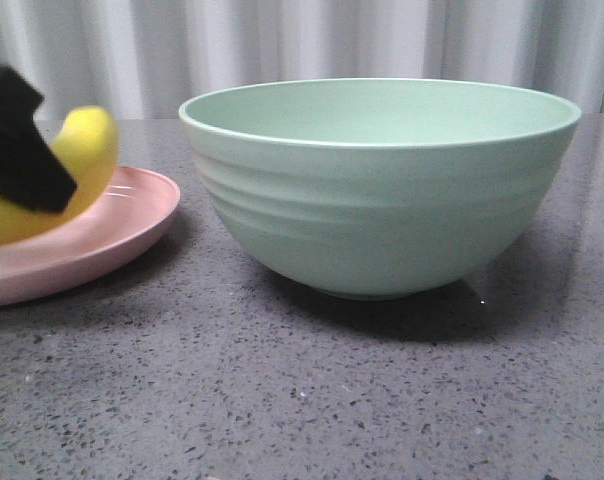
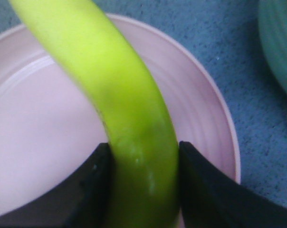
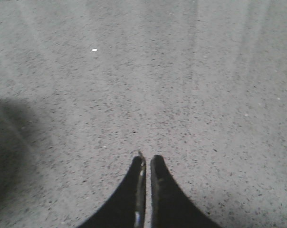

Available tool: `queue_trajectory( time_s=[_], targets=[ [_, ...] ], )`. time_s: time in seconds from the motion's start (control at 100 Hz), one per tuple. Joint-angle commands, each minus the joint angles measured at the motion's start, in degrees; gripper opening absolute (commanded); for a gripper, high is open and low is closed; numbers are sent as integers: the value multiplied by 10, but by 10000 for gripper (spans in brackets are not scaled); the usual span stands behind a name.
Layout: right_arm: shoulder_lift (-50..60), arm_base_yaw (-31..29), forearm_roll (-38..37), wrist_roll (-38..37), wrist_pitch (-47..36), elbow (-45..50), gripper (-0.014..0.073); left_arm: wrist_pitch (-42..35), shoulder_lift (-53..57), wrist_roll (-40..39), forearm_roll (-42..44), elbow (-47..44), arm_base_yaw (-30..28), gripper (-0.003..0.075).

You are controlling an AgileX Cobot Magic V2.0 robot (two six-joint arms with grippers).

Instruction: Transfer banana from pink plate to green bowl

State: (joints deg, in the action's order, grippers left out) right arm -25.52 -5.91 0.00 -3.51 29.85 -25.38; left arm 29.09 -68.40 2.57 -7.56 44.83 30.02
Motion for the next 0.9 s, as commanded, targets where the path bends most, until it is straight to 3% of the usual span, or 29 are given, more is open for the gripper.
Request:
queue_trajectory(
  time_s=[0.0,0.15,0.29,0.36,0.51,0.58,0.89],
  targets=[
    [-16,17,0,9,14,-56,-64,-14,31,14,-10,40,3,120],
    [-59,52,7,9,83,-135,-63,16,57,25,-39,75,11,120],
    [-110,84,51,9,95,-196,-41,21,72,62,-67,91,54,120],
    [-138,101,73,9,95,-221,22,20,74,63,-67,92,81,120],
    [-199,151,133,9,96,-264,297,14,72,63,-74,92,139,120],
    [-226,180,161,9,95,-280,352,5,71,63,-76,92,164,120],
    [-343,297,280,9,9,-323,353,-14,55,63,-79,92,198,120]
  ],
)
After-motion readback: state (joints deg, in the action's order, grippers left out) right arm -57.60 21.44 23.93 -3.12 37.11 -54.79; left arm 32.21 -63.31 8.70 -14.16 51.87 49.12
